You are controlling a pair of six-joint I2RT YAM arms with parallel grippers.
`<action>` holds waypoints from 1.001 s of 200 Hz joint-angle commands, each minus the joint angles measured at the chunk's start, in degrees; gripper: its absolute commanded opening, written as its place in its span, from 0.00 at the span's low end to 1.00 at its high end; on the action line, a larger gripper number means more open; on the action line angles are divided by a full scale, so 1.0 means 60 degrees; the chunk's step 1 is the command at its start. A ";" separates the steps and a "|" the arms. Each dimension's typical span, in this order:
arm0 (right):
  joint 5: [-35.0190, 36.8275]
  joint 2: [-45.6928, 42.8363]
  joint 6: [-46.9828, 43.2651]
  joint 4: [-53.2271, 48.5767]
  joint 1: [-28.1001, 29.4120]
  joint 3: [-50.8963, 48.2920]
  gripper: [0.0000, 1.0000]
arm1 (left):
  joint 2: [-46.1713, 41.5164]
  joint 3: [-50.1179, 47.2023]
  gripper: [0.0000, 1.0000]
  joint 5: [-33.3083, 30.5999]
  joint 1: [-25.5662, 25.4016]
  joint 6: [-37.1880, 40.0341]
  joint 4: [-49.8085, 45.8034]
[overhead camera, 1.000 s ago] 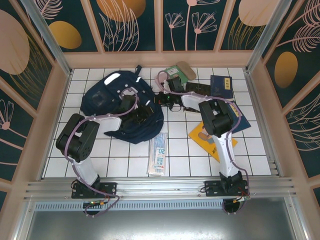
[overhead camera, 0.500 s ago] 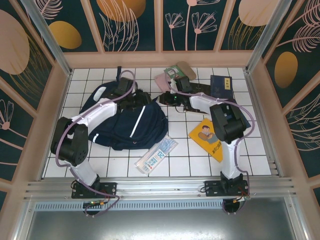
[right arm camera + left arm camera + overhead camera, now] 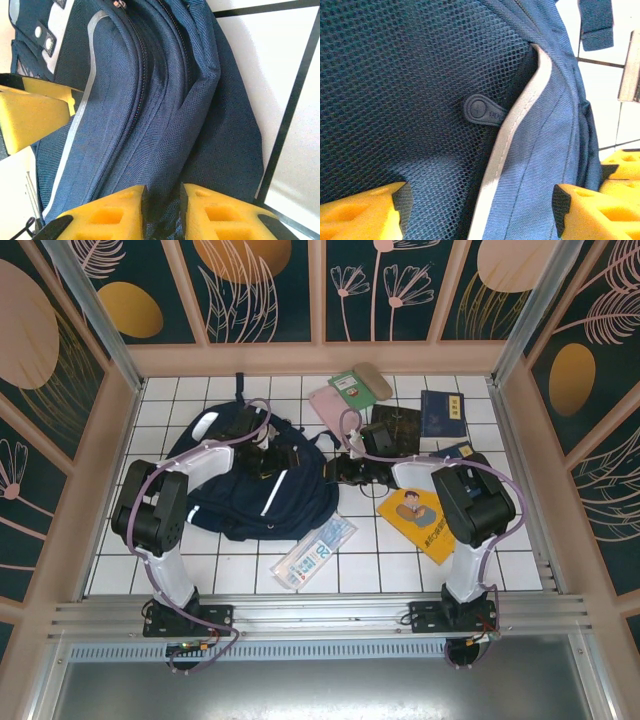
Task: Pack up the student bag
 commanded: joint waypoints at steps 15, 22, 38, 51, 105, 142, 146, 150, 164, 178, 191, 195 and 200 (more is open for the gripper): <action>-0.0156 0.0322 0.0329 0.0671 0.0047 -0.0234 0.26 | 0.0021 -0.0610 0.71 0.2138 -0.0090 -0.0170 0.0800; -0.0190 0.0403 0.0360 0.0695 0.0056 -0.0196 0.26 | 0.0034 -0.0666 0.70 0.2336 -0.0097 -0.0193 0.0857; -0.0176 0.0488 0.0385 0.0725 0.0064 -0.0139 0.26 | 0.0082 -0.0794 0.67 0.2660 -0.0097 -0.0170 0.0952; -0.0147 0.0568 0.0361 0.0682 0.0060 -0.0072 0.26 | 0.0025 -0.0917 0.64 0.2821 -0.0090 -0.0160 0.1079; -0.0092 0.0632 0.0433 0.0711 0.0068 -0.0061 0.25 | 0.0026 -0.1015 0.38 0.2661 -0.0090 0.0233 0.0871; -0.0036 0.0541 0.0394 0.0597 0.0083 -0.0046 0.25 | 0.0463 -0.0885 0.23 0.2007 -0.0090 0.0712 0.0493; -0.0029 0.0527 0.0390 0.0583 0.0081 -0.0046 0.25 | 0.0487 -0.0874 0.23 0.1938 -0.0091 0.0768 0.0459; -0.0015 0.0516 0.0377 0.0572 0.0075 -0.0064 0.25 | 0.0516 -0.0861 0.23 0.1849 -0.0090 0.0815 0.0425; 0.0015 0.0397 0.0365 0.0536 0.0091 -0.0058 0.25 | 0.0529 -0.0880 0.20 0.1623 -0.0105 0.0947 0.0417; 0.0157 0.0227 0.0292 0.0374 0.0117 -0.0037 0.25 | 0.0467 -0.0936 0.06 0.1674 -0.0104 0.1040 0.0528; 0.0497 -0.0030 0.0180 0.0099 0.0119 0.0023 0.25 | 0.0232 -0.0961 0.00 0.1635 -0.0104 0.1125 0.0580; 0.0629 -0.0146 0.0124 0.0004 0.0122 0.0033 0.25 | 0.0130 -0.0967 0.00 0.1595 -0.0104 0.1133 0.0581; 0.0823 -0.0294 0.0050 -0.0124 0.0118 0.0041 0.26 | -0.0016 -0.0976 0.00 0.1541 -0.0112 0.1144 0.0567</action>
